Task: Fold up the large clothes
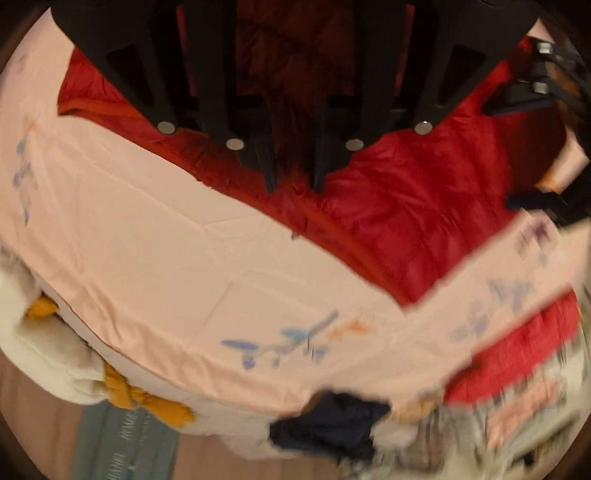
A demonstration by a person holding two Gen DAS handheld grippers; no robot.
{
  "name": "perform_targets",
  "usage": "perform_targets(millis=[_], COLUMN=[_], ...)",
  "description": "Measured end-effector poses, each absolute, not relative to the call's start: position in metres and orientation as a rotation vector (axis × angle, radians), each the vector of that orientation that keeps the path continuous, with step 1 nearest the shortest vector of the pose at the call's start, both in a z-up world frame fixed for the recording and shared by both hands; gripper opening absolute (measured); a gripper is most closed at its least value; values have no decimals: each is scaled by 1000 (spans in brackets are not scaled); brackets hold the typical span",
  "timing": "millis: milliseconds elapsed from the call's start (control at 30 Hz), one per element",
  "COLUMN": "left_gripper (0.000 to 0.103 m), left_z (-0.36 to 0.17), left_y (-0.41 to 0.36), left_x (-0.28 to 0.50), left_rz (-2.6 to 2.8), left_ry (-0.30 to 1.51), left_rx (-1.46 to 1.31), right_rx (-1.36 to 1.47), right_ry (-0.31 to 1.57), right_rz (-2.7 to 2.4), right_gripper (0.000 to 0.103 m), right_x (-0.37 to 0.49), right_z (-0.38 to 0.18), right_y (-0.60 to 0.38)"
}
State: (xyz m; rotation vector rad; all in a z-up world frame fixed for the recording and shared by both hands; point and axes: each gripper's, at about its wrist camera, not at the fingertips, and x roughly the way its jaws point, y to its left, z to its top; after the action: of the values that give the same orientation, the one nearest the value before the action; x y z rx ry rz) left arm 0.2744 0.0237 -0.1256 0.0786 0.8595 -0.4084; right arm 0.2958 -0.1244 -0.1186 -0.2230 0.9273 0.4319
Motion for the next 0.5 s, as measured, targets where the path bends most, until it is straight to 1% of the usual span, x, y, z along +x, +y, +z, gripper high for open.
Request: perform_targets(millis=[67,167,233,333,433,500], left_gripper=[83,83,83,83,83,83], left_z=[-123,-123,-124,-124,-125,-124], left_y=[23,23,24,23,23,23], left_x=[272,270,270,270,269,268], left_rz=[-409,-408,-406,-401,-395,-392], left_ry=[858,858,859,857,854,855], left_rx=[84,90,87,82,88,91], right_rx=[-180,-160,-188,-259,-207,-160], right_ry=[894,917,967,1050,1014,954], right_rz=[425,458,470,327,191,85], right_gripper=[21,21,21,19,18,28], right_x=[286,276,273,290,307,308], right_z=[-107,-104,-114,-143,-144,-133], right_y=[-139,-153,-154,-151,-158,-169])
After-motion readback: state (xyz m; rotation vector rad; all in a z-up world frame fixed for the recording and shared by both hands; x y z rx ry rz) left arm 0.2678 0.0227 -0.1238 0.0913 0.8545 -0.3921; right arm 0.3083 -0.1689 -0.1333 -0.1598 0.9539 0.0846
